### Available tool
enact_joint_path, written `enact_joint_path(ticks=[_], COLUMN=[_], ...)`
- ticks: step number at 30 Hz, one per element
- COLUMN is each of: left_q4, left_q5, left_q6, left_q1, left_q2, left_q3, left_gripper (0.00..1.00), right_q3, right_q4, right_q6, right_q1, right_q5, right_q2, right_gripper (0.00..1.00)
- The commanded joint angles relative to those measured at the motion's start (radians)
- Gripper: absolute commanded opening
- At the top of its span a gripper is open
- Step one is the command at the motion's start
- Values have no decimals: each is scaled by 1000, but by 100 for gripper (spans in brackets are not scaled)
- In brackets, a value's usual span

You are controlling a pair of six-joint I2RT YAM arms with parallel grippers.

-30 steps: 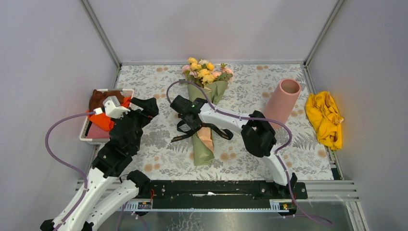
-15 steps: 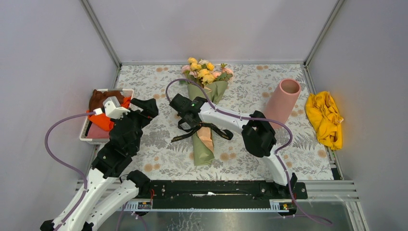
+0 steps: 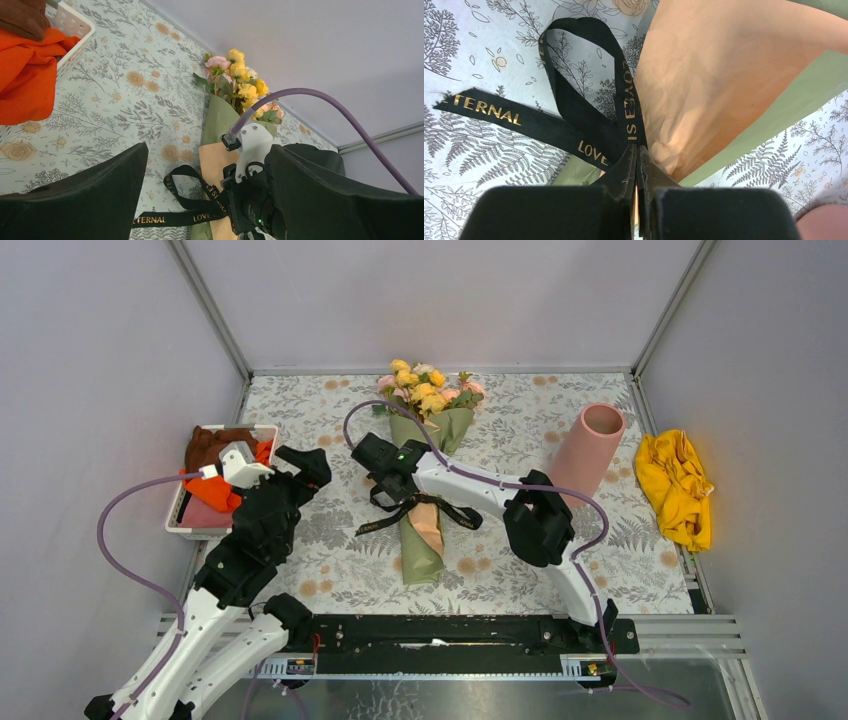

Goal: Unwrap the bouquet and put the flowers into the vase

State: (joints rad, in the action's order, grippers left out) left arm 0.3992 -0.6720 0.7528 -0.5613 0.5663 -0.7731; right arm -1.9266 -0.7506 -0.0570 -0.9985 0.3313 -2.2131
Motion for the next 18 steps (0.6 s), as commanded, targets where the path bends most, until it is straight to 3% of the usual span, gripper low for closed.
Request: enact_joint_path(ticks=[1,12,18], left_q4=[8,0,-29], left_q5=[-52,-33,9], left_q6=[3,38,43], left_q1=[0,-1,0], left_q2=[-8,21,55], left_q3=[9,40,65], left_gripper=[99,99,99], right_q3=[-51,-60,-154], right_q4=[42,83,75], right_q6=[-25,-76,-75], right_q1=[-10,-3,1], right_q5=[26,18,31], right_q2=[101,235,290], right_gripper=[0,0,0])
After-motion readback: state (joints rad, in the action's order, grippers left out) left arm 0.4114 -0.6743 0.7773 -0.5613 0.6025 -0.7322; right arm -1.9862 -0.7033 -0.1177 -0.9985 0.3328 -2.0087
